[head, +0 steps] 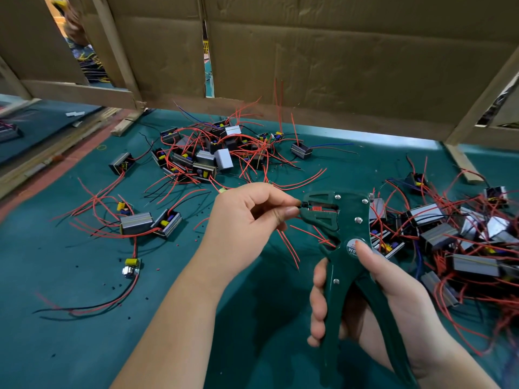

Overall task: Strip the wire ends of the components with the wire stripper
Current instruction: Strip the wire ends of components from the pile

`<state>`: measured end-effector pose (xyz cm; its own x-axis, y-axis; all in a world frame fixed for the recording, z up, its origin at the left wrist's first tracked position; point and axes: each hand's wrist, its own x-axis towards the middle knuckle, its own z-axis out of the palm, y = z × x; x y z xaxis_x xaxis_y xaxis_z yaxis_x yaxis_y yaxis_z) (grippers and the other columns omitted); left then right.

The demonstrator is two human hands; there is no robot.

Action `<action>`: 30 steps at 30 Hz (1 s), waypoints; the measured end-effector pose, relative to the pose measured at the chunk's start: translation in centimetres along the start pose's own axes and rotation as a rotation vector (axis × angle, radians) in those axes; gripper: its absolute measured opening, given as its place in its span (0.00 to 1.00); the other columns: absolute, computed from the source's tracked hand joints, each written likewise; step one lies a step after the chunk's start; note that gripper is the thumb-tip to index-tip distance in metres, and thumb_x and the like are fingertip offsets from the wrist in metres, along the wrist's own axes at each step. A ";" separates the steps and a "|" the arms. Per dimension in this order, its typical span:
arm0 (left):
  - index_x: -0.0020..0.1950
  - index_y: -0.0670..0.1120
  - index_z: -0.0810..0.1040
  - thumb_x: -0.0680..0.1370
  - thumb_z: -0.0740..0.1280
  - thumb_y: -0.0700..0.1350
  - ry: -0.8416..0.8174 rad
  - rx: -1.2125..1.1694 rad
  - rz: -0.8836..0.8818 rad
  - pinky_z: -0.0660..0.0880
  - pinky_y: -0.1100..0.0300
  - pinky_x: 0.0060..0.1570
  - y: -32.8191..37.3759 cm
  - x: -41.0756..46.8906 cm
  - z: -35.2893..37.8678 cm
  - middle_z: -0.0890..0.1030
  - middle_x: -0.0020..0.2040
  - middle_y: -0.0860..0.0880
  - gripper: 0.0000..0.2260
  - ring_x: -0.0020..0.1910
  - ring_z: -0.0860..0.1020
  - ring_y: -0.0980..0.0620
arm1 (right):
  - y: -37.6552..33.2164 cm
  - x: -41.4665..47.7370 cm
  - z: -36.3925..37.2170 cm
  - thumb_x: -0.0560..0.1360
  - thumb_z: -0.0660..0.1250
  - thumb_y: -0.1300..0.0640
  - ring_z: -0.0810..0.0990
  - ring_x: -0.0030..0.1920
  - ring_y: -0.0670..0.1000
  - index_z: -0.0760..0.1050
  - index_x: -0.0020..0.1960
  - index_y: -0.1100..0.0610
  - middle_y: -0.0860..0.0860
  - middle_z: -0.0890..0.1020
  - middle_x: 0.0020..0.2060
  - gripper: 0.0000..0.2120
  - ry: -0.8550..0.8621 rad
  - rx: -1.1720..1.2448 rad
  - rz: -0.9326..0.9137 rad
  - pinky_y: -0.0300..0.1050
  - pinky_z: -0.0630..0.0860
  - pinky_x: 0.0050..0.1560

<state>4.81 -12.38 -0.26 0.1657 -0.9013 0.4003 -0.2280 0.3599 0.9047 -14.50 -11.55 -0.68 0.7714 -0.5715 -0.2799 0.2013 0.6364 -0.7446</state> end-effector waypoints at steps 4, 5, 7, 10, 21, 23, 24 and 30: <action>0.38 0.57 0.82 0.71 0.71 0.41 -0.013 0.003 -0.004 0.75 0.68 0.33 -0.2 0.0 0.1 0.81 0.30 0.56 0.10 0.30 0.78 0.58 | 0.1 0.0 0.3 0.57 0.77 0.34 0.78 0.31 0.61 0.79 0.41 0.62 0.63 0.76 0.32 0.31 0.045 0.012 -0.002 0.55 0.78 0.35; 0.38 0.57 0.81 0.71 0.71 0.41 -0.021 0.011 -0.008 0.74 0.68 0.33 -0.3 0.0 0.1 0.81 0.31 0.56 0.10 0.30 0.78 0.59 | 0.3 0.0 0.5 0.57 0.76 0.32 0.77 0.30 0.60 0.79 0.40 0.61 0.63 0.76 0.31 0.32 0.069 0.002 -0.007 0.54 0.78 0.34; 0.43 0.56 0.80 0.73 0.69 0.40 -0.050 0.017 -0.019 0.74 0.69 0.35 -0.6 0.0 0.0 0.81 0.33 0.56 0.09 0.31 0.80 0.58 | 0.7 0.3 1.0 0.59 0.73 0.31 0.76 0.27 0.59 0.78 0.37 0.60 0.62 0.74 0.29 0.31 0.147 -0.026 -0.028 0.53 0.76 0.31; 0.52 0.54 0.74 0.79 0.63 0.39 -0.122 0.088 -0.050 0.74 0.68 0.36 -1.3 -0.1 -0.1 0.84 0.39 0.52 0.09 0.34 0.81 0.56 | 0.8 0.8 1.0 0.63 0.72 0.35 0.69 0.21 0.54 0.73 0.32 0.58 0.58 0.70 0.24 0.26 0.380 -0.088 -0.062 0.45 0.70 0.24; 0.50 0.51 0.80 0.78 0.68 0.41 -0.196 0.508 -0.058 0.68 0.73 0.38 -2.8 0.1 -1.3 0.80 0.34 0.56 0.06 0.35 0.77 0.62 | -1.0 -0.1 -0.2 0.63 0.66 0.36 0.70 0.23 0.55 0.75 0.33 0.59 0.59 0.71 0.27 0.24 0.446 -0.058 -0.003 0.45 0.73 0.25; 0.46 0.49 0.81 0.78 0.67 0.42 -0.096 0.575 -0.040 0.67 0.73 0.37 -2.9 0.4 -2.3 0.79 0.33 0.56 0.05 0.36 0.75 0.61 | -1.6 -0.3 -0.7 0.64 0.65 0.37 0.72 0.24 0.57 0.76 0.34 0.59 0.60 0.72 0.27 0.23 0.482 -0.032 -0.050 0.48 0.75 0.26; 0.45 0.48 0.82 0.78 0.67 0.42 -0.046 0.603 -0.025 0.66 0.73 0.36 -2.9 0.5 -2.7 0.77 0.32 0.57 0.05 0.35 0.74 0.62 | -1.8 -0.4 -0.8 0.65 0.64 0.38 0.73 0.25 0.57 0.76 0.34 0.60 0.61 0.72 0.28 0.23 0.491 -0.019 -0.065 0.50 0.76 0.26; 0.41 0.51 0.76 0.79 0.64 0.46 0.090 0.691 -0.065 0.64 0.68 0.40 -3.1 0.7 -3.5 0.75 0.38 0.55 0.07 0.40 0.72 0.61 | -0.9 0.3 -0.7 0.66 0.63 0.44 0.78 0.30 0.62 0.77 0.41 0.66 0.65 0.76 0.33 0.23 0.498 0.037 -0.057 0.58 0.77 0.38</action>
<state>9.02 -13.27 -2.32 0.2719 -0.8815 0.3861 -0.7682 0.0429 0.6388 -14.84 -12.67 -0.56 0.3783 -0.7780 -0.5016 0.2629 0.6099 -0.7476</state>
